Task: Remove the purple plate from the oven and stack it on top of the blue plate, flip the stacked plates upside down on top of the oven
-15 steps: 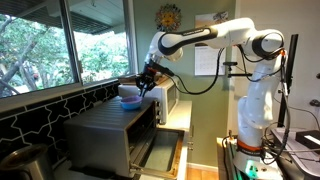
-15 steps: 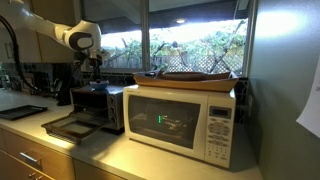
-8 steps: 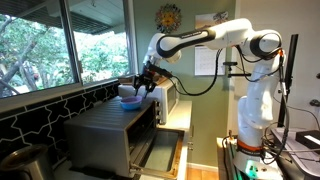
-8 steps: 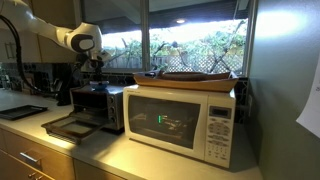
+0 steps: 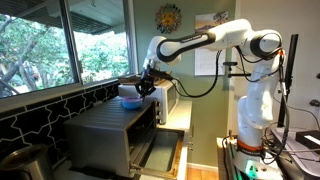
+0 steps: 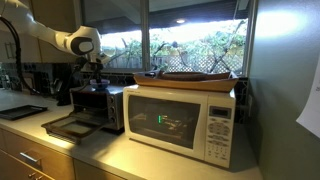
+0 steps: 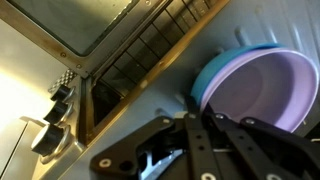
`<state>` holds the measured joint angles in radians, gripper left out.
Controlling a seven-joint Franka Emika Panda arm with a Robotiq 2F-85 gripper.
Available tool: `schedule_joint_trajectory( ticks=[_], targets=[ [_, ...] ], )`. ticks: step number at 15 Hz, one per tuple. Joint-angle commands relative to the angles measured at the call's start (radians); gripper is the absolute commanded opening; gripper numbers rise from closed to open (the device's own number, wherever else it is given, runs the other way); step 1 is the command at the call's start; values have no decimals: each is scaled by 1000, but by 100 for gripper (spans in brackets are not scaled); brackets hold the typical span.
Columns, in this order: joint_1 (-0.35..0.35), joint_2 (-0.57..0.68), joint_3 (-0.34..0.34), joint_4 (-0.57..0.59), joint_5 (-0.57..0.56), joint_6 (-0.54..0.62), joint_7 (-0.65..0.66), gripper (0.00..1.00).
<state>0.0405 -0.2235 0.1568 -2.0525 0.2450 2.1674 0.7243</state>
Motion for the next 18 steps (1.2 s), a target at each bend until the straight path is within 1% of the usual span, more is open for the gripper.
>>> schedule_joint_trajectory(
  ticks=[1,4,7,9,10,13,15,18],
  targets=[
    [13,-12,27,7,-87,-17,25,2],
    [22,-12,81,87,-257,-125,40,2],
    [46,8,149,204,-423,-227,71,2],
    [63,18,189,254,-529,-260,66,2],
    [70,7,198,249,-572,-259,46,2],
    [78,1,215,207,-723,-200,19,2],
    [80,-1,211,171,-818,-135,5,2],
    [79,-13,194,88,-953,14,-2,2]
  ],
)
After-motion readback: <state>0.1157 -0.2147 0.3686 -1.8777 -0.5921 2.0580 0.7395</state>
